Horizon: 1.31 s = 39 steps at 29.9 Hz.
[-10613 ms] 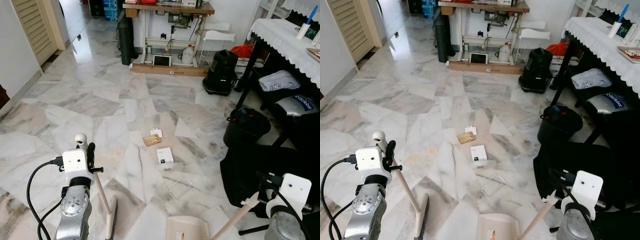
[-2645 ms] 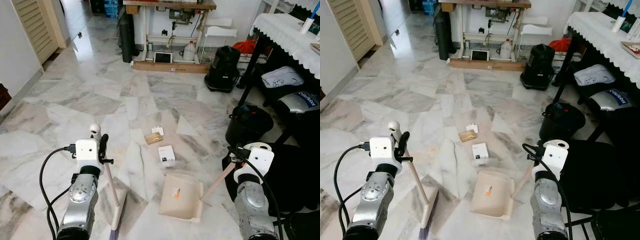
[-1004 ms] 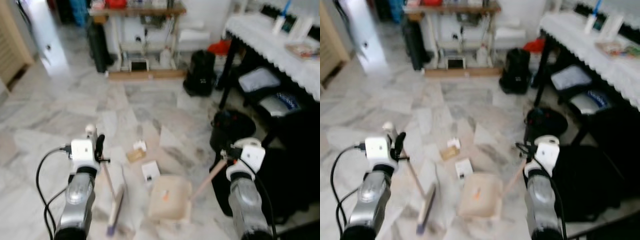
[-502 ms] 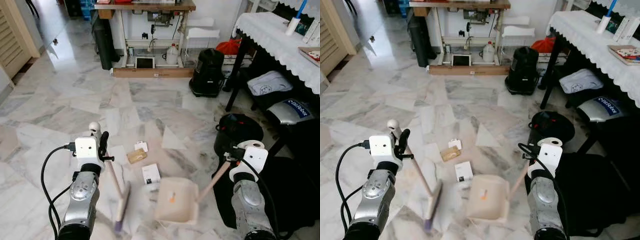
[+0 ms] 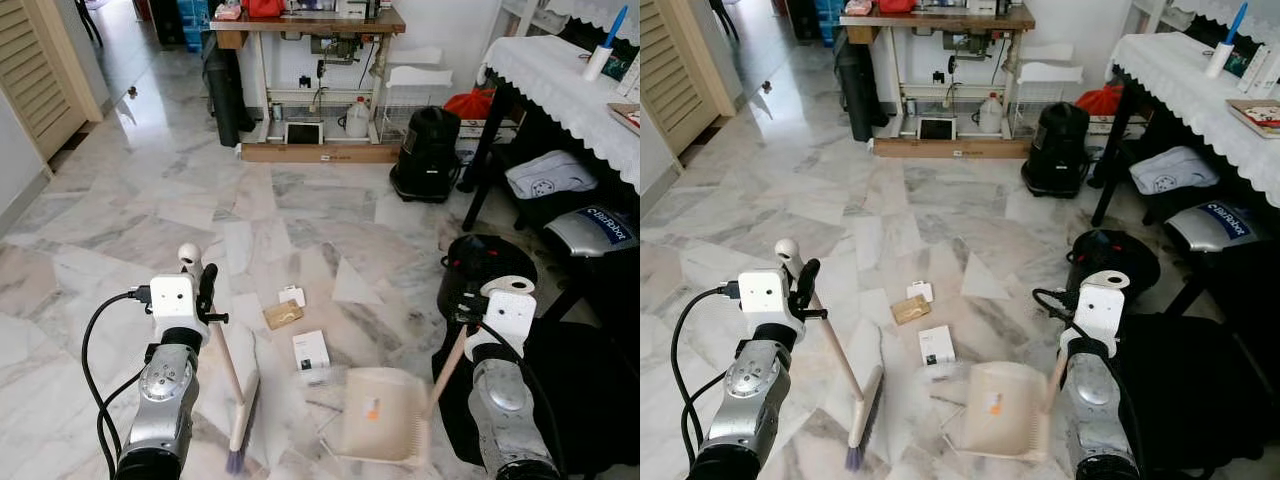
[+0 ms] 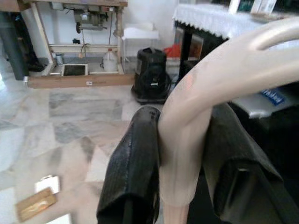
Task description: Sweep floor
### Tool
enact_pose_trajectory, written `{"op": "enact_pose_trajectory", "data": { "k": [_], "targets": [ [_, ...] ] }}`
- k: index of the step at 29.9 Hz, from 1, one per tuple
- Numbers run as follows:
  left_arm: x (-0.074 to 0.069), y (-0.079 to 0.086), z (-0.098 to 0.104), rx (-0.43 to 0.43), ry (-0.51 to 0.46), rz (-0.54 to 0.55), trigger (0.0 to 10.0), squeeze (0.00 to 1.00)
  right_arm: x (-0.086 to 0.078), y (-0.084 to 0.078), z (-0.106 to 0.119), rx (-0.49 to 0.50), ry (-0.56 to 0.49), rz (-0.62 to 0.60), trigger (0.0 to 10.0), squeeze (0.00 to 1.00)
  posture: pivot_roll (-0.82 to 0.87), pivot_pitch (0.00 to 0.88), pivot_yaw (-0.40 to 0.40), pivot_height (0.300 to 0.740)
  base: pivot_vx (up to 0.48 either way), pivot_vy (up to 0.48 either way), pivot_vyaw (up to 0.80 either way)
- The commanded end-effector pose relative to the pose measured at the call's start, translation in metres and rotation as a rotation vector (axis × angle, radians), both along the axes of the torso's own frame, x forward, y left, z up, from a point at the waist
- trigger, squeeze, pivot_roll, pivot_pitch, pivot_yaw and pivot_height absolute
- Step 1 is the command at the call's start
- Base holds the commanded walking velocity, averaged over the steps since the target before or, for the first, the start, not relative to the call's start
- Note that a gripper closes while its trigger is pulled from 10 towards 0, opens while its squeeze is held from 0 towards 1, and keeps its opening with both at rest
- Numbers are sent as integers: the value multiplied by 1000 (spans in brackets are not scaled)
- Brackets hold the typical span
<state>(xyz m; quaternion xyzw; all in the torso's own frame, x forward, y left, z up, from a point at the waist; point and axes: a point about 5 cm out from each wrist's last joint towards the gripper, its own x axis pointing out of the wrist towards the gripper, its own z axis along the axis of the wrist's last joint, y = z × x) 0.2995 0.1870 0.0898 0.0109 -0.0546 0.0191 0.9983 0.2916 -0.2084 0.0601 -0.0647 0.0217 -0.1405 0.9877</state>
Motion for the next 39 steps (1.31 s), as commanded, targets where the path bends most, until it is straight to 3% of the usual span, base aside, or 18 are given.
{"op": "enact_pose_trajectory", "data": {
  "k": [1,13,36,39],
  "targets": [
    [1,-2,6,3,-27,-22,10000,0,5,1,12,-27,-59,4,10000,0,-46,0,-14,740,0,0,0],
    [-1,-5,3,-2,-14,-43,10000,0,2,3,3,4,-25,-7,10000,0,-46,0,-12,740,0,0,0],
    [0,-4,4,-1,-11,-40,10000,0,3,8,2,27,-21,25,10000,0,-47,0,-13,740,0,0,-800],
    [0,-3,3,3,-9,-38,10000,0,3,8,3,28,-27,31,10000,0,-47,0,-13,740,0,0,0]
  ]
}}
